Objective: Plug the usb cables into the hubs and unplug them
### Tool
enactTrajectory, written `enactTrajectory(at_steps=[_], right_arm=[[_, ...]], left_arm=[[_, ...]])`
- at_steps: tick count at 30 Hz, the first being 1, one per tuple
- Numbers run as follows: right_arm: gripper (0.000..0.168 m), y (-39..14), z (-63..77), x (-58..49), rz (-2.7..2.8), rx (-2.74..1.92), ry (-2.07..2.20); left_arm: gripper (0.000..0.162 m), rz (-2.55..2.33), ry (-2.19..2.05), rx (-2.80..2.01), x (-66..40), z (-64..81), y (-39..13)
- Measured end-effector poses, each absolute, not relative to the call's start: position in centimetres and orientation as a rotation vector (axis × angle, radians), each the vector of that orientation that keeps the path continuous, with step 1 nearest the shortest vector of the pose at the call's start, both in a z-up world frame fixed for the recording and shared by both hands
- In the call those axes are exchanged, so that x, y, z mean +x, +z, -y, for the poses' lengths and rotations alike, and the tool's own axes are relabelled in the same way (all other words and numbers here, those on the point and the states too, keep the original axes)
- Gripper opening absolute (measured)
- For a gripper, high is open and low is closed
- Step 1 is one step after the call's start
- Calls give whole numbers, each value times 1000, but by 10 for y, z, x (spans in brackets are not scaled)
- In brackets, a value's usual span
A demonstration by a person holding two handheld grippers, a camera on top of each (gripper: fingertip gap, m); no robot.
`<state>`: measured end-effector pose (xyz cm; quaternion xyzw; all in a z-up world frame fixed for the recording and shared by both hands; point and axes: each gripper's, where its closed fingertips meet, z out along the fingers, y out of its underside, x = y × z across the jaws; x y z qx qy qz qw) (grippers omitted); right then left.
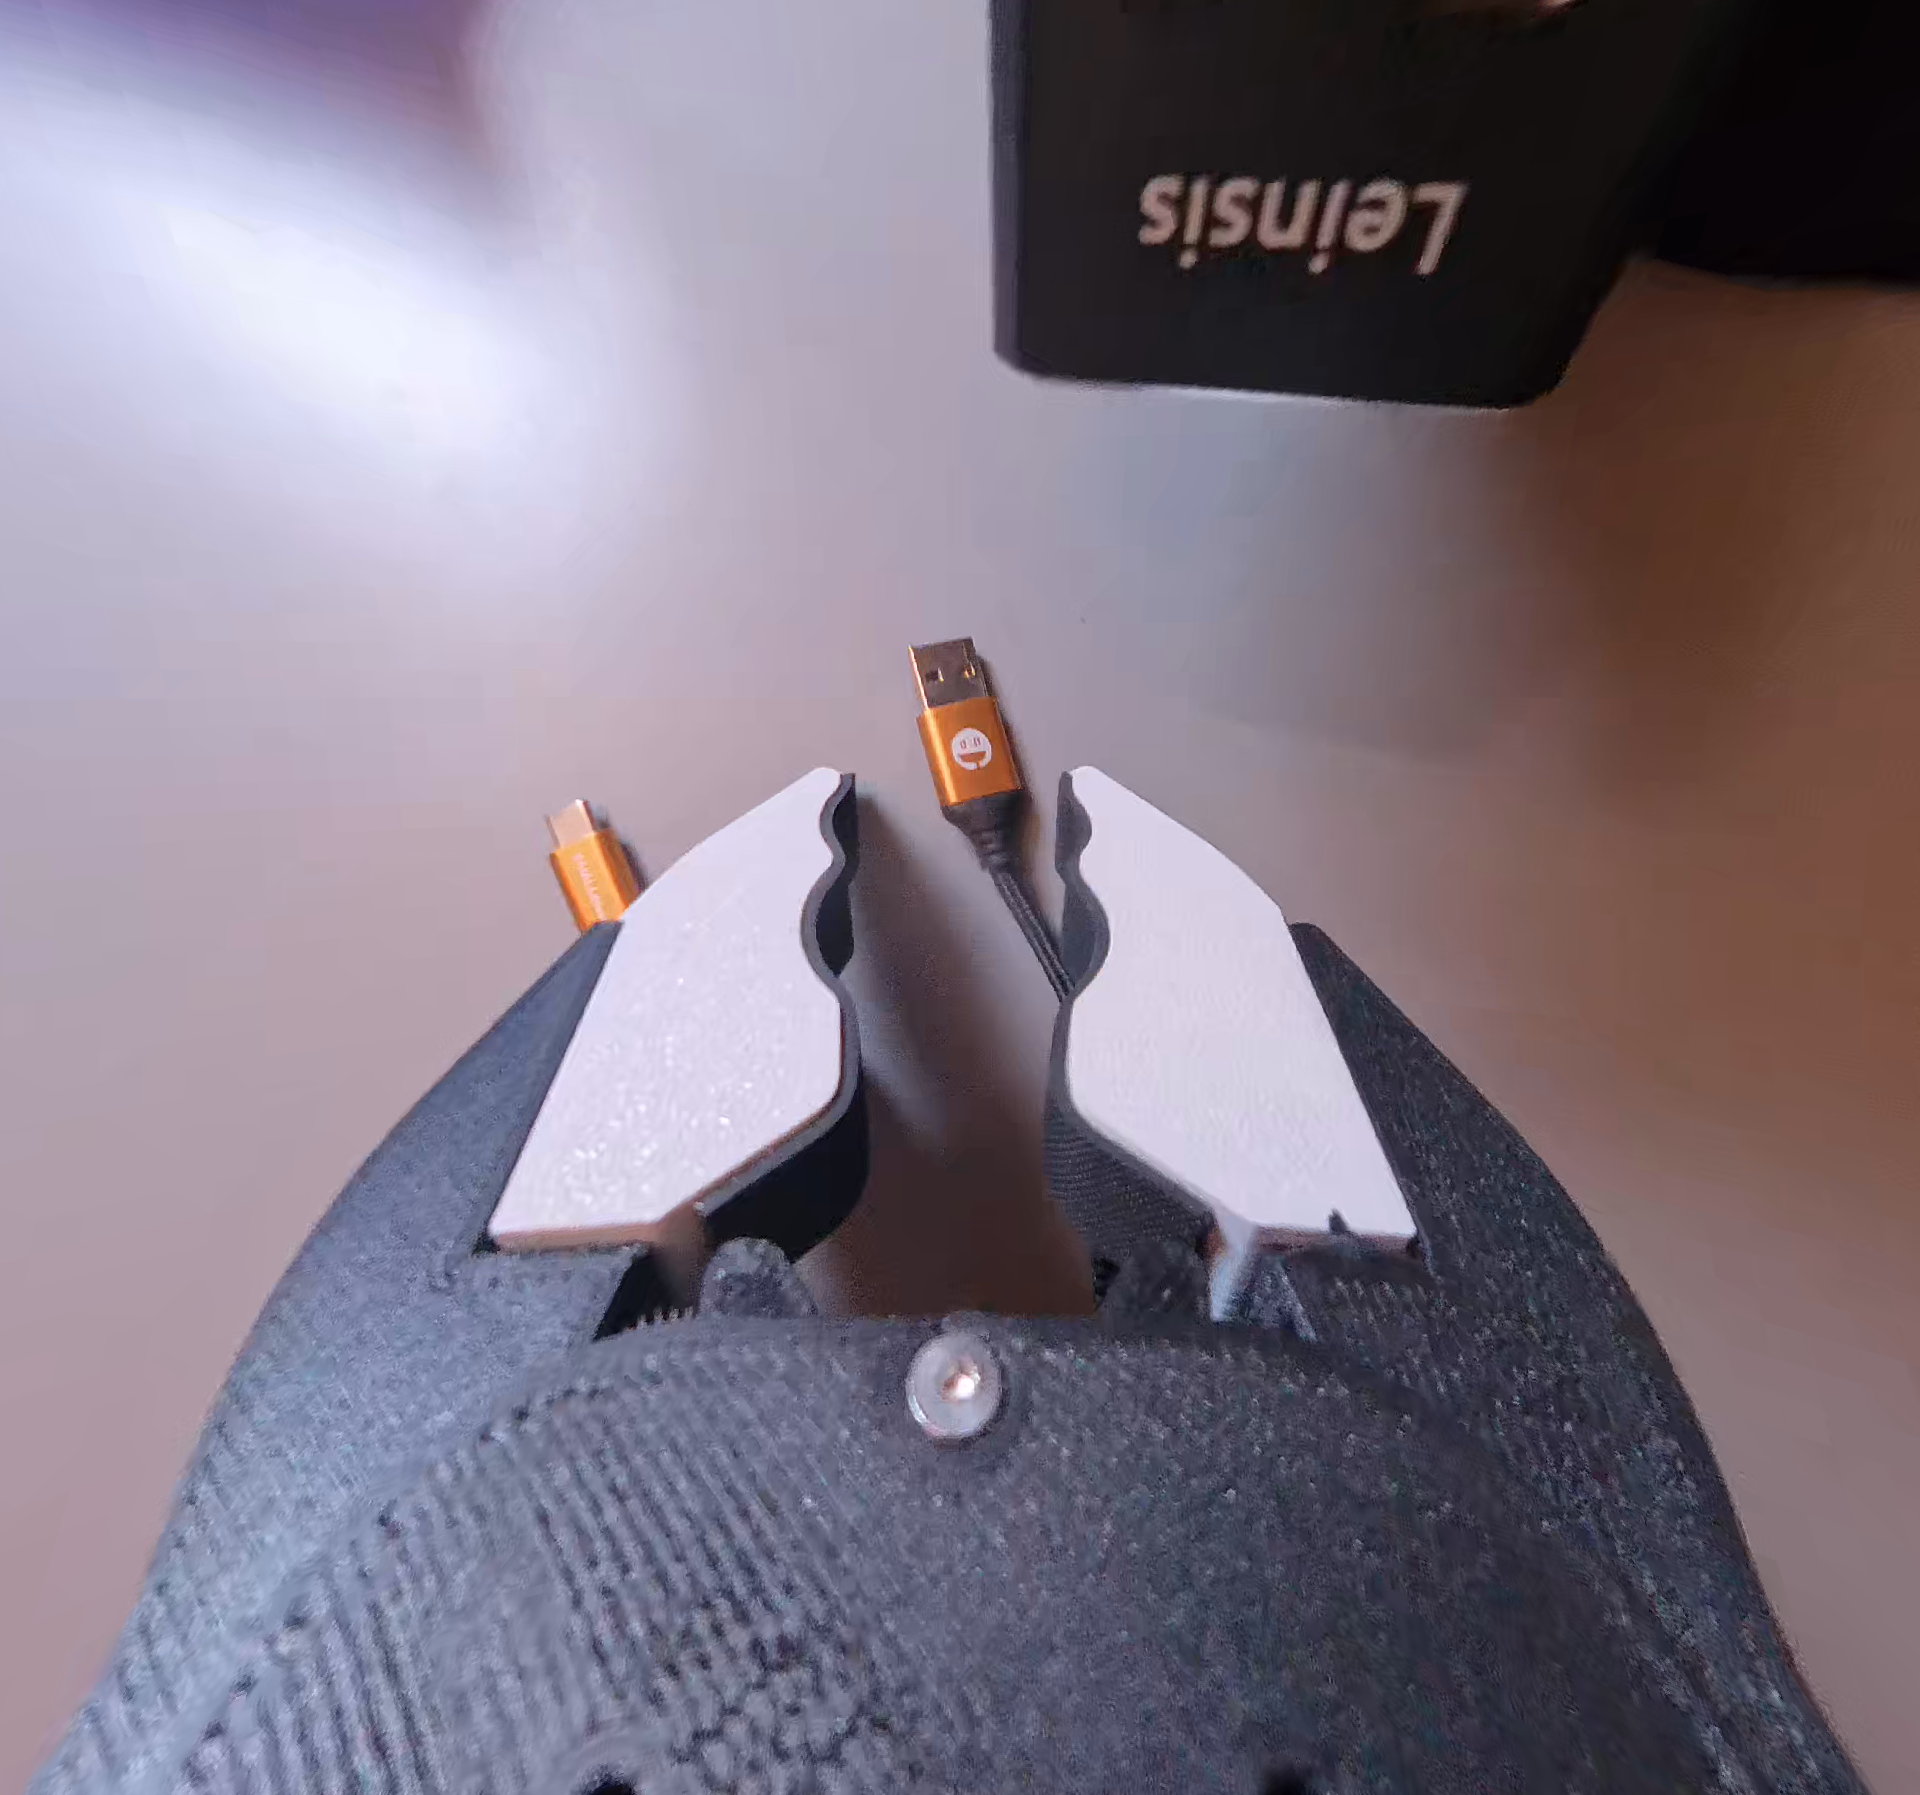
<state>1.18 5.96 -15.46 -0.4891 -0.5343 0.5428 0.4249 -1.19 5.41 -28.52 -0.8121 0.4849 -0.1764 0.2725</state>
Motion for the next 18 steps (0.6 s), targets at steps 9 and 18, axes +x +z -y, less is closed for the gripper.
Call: enactTrajectory(at_steps=[9,18], right_arm=[[74,-154,-61,14,1337,-1218,1364],[74,-160,-49,8,1424,-1191,1286]], left_arm=[[15,-1349,-198,-2049,-18,-59,-283],[15,-1195,-1158,-1566,-27,-2,-173]])
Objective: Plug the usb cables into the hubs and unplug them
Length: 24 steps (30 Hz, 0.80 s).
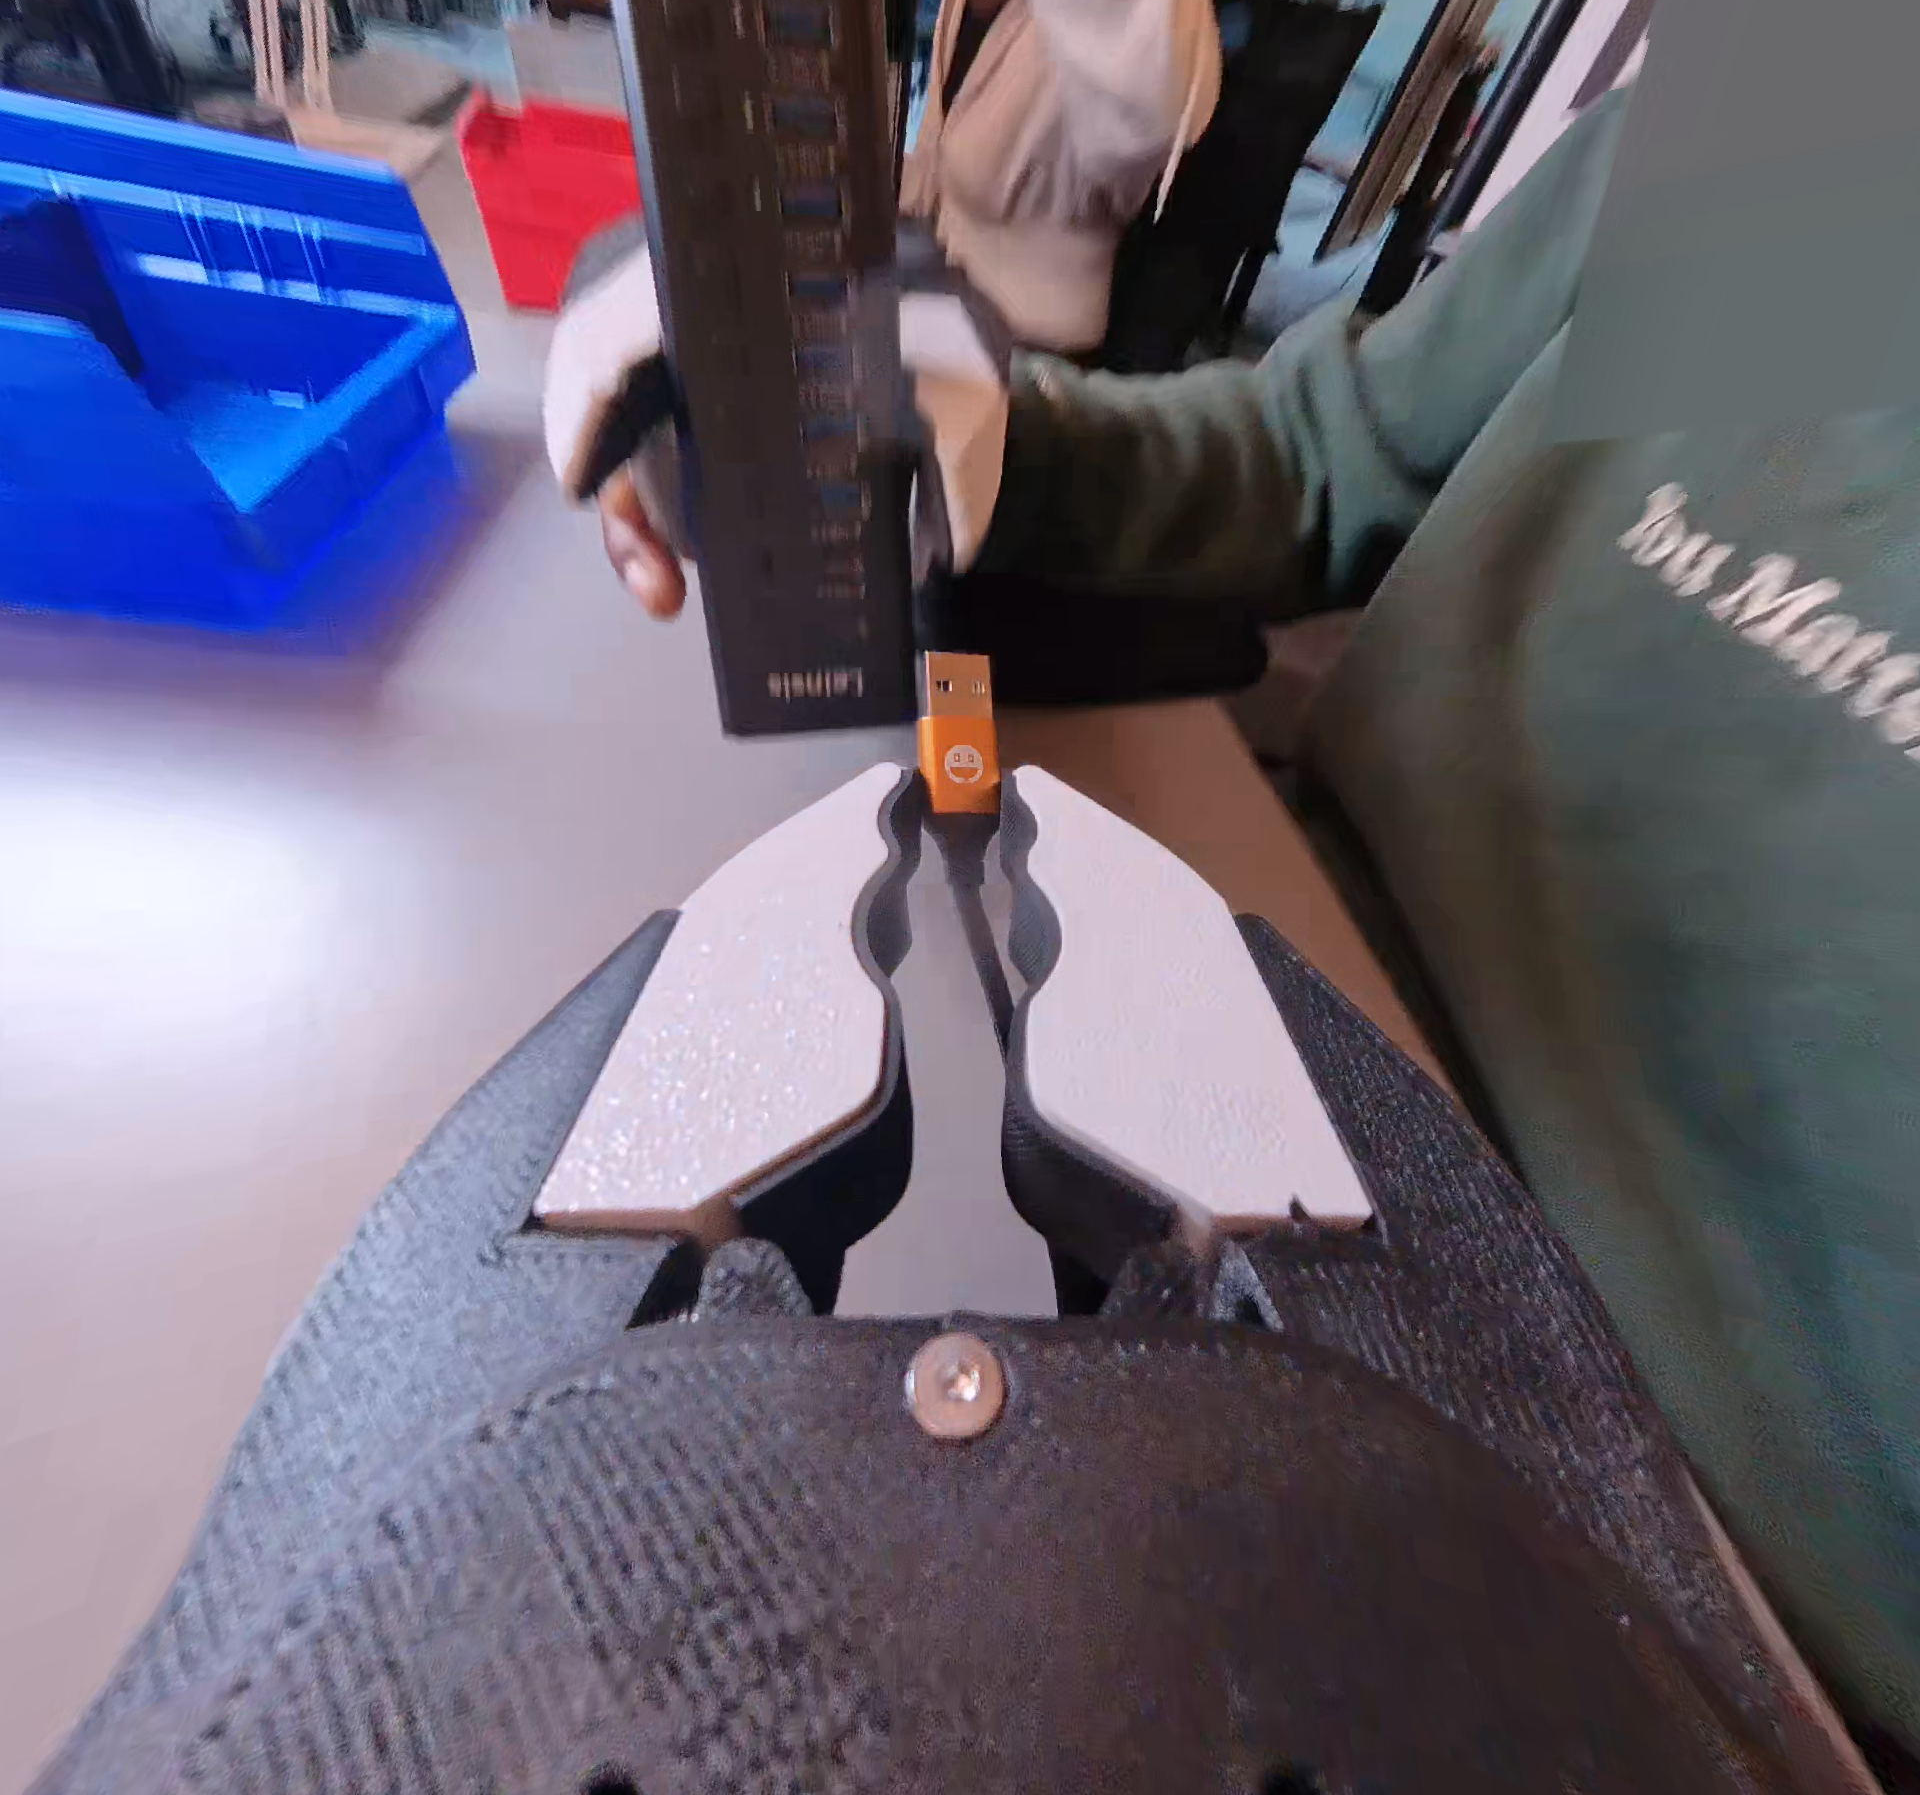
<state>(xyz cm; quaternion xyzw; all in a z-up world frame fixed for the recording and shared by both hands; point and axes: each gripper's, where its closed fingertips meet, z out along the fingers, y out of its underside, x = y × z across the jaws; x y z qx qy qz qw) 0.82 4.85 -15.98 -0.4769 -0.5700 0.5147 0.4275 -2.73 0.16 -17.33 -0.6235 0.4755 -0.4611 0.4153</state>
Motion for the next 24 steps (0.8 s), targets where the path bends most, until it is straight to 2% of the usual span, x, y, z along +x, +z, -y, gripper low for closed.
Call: enactTrajectory(at_steps=[13,24], right_arm=[[73,-185,4,-14,1690,-1138,1267],[73,-214,-7,-19,1793,-1280,1029]], left_arm=[[15,-1255,-1089,-1769,4,-6,-134],[15,-1394,-976,-1945,1,-2,-153]])
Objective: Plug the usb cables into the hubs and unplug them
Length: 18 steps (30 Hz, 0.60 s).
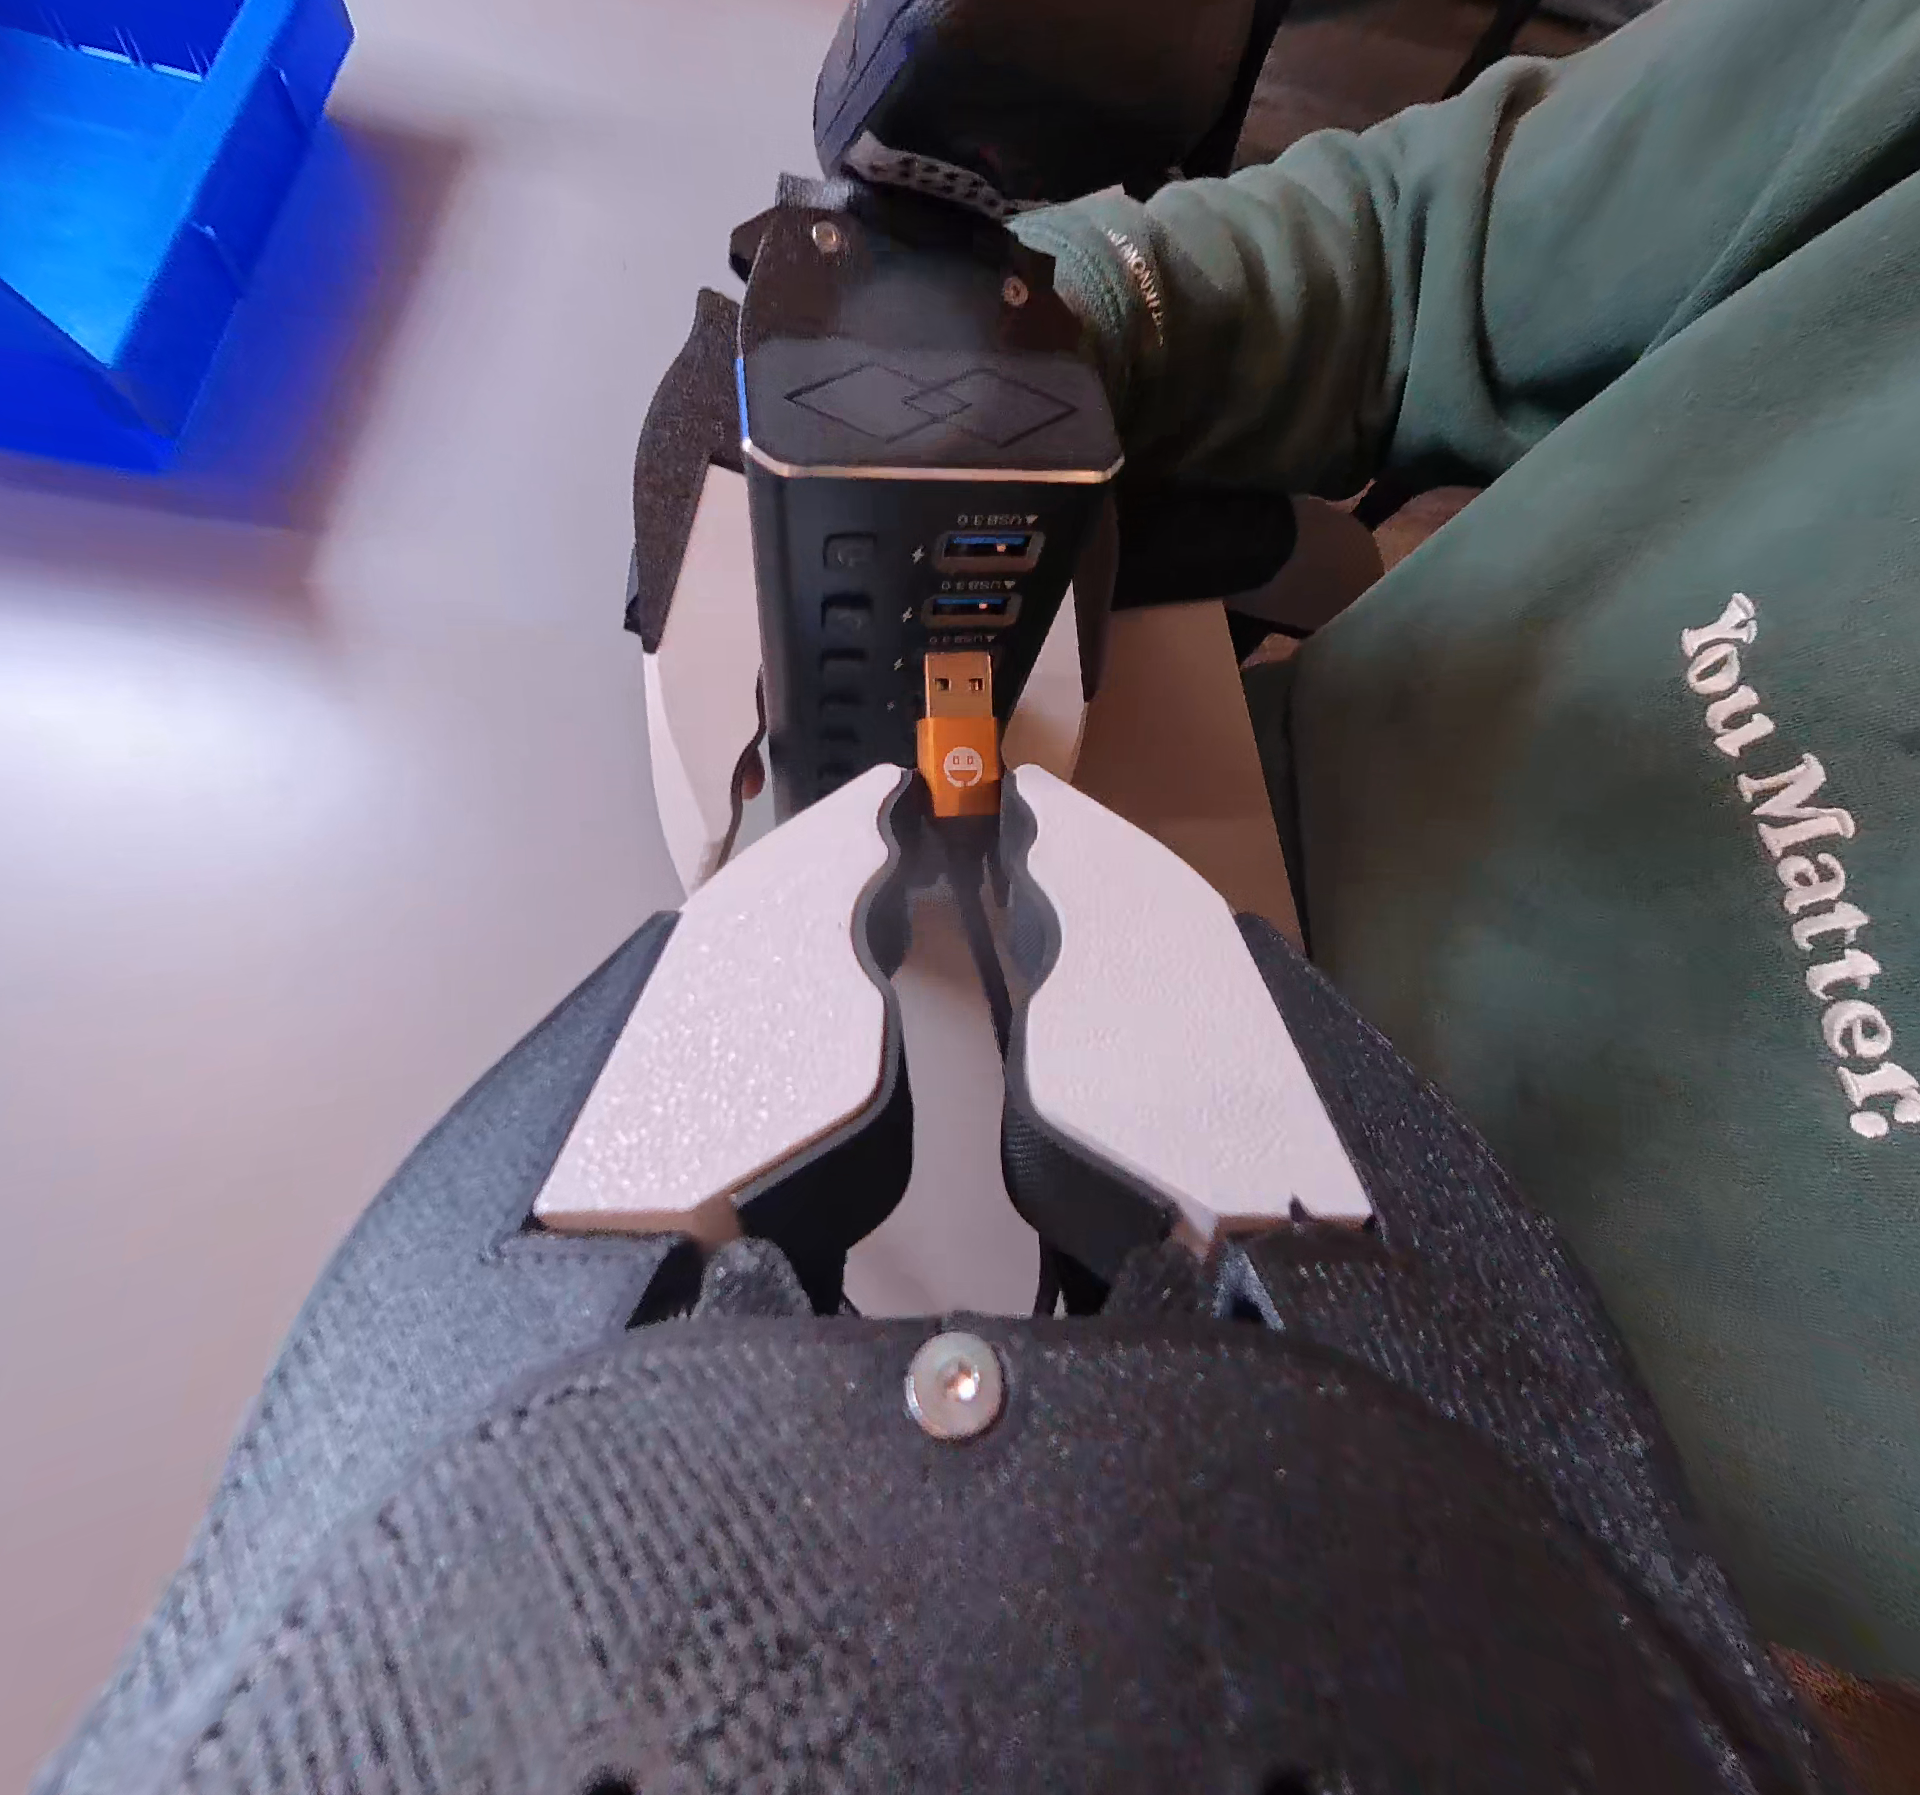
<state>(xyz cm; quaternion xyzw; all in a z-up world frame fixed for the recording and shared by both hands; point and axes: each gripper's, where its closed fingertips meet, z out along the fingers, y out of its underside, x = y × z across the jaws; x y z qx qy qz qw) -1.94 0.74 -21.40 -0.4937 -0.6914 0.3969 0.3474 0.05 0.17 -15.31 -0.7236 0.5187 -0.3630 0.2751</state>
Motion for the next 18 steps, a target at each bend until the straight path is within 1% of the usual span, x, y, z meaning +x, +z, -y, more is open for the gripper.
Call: enactTrajectory(at_steps=[5,9,15,18], right_arm=[[73,-222,-10,-20,1839,-1300,900],[73,-223,-11,-17,1863,-1303,838],[73,-209,-5,-16,1806,-1272,1010],[73,-211,-3,-16,1812,-1259,1022]], left_arm=[[15,-1480,-904,-2001,0,2,-164],[15,-1527,-899,-2006,-2,4,-162],[15,-1560,-898,-2048,-4,12,-177],[15,-1567,-880,-2090,-6,12,-190]])
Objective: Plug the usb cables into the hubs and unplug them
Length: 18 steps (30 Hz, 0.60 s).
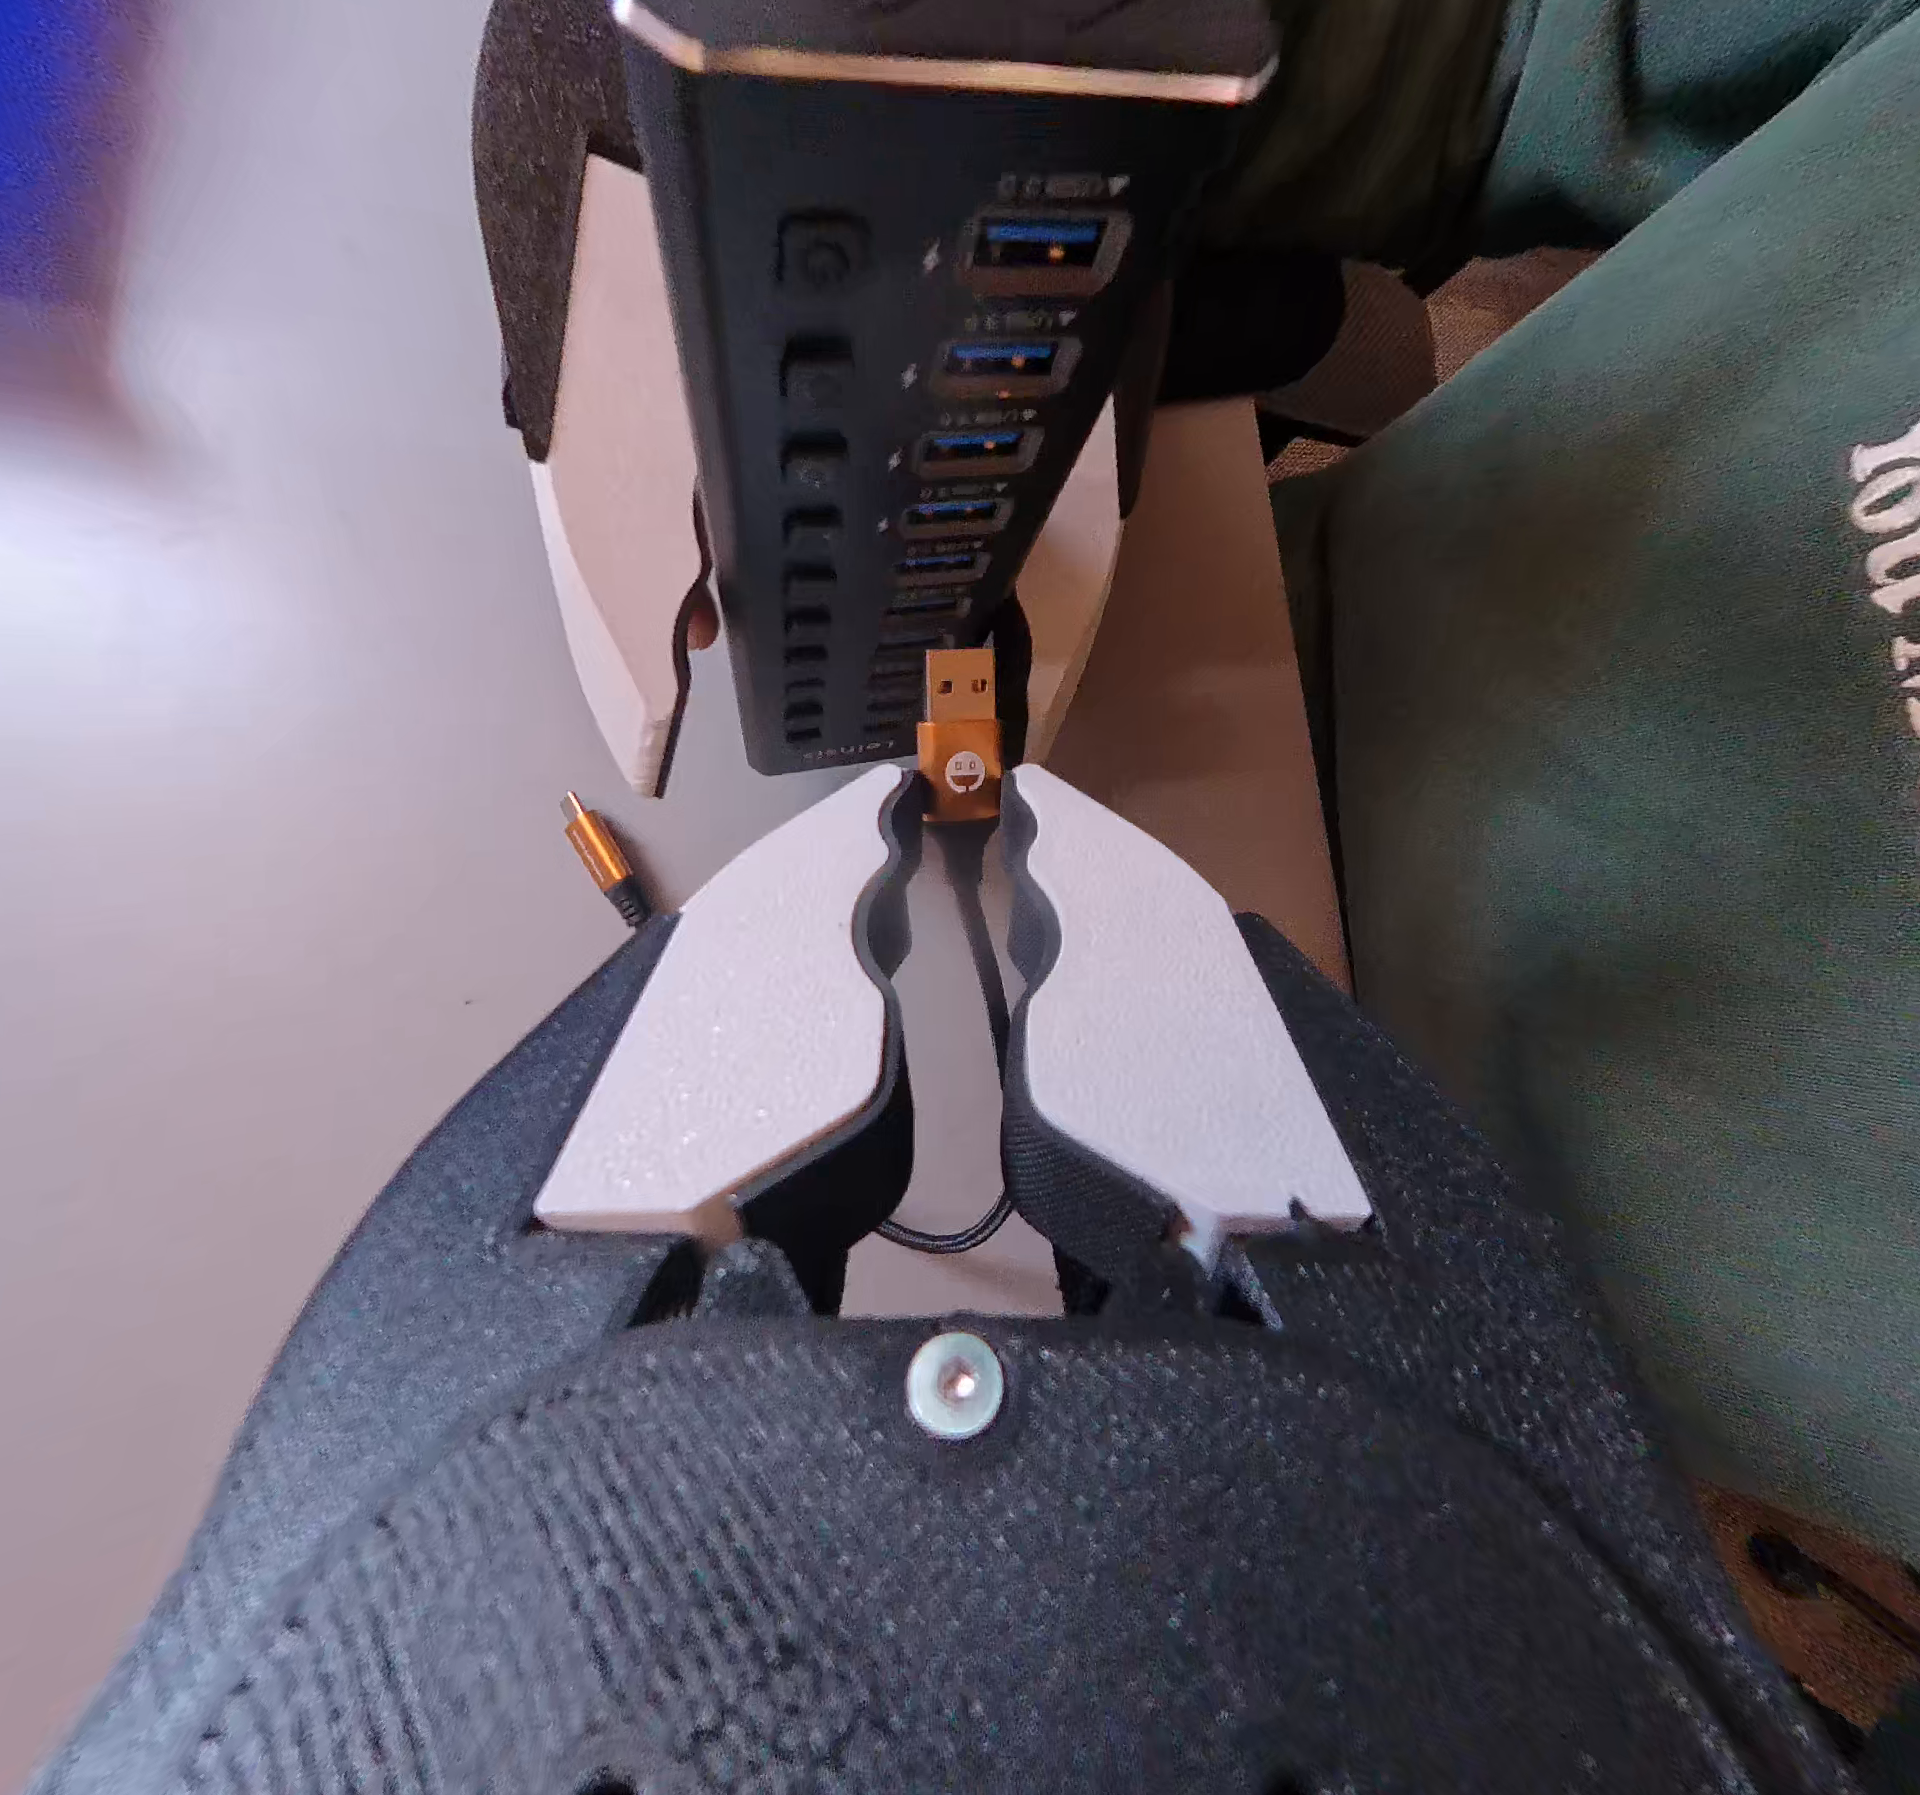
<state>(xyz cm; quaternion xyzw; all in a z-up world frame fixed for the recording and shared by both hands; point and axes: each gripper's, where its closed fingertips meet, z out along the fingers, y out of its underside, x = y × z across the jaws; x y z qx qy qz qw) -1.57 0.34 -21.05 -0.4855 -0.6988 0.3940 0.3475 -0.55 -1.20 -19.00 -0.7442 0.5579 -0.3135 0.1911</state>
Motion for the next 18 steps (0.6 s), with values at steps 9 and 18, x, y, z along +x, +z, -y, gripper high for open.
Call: enactTrajectory(at_steps=[9,18], right_arm=[[73,-221,-3,-19,1850,-1254,925],[73,-231,-14,-17,1884,-1285,732]], left_arm=[[15,-1589,-857,-2151,-4,9,-200],[15,-1623,-799,-2171,-7,3,-204]])
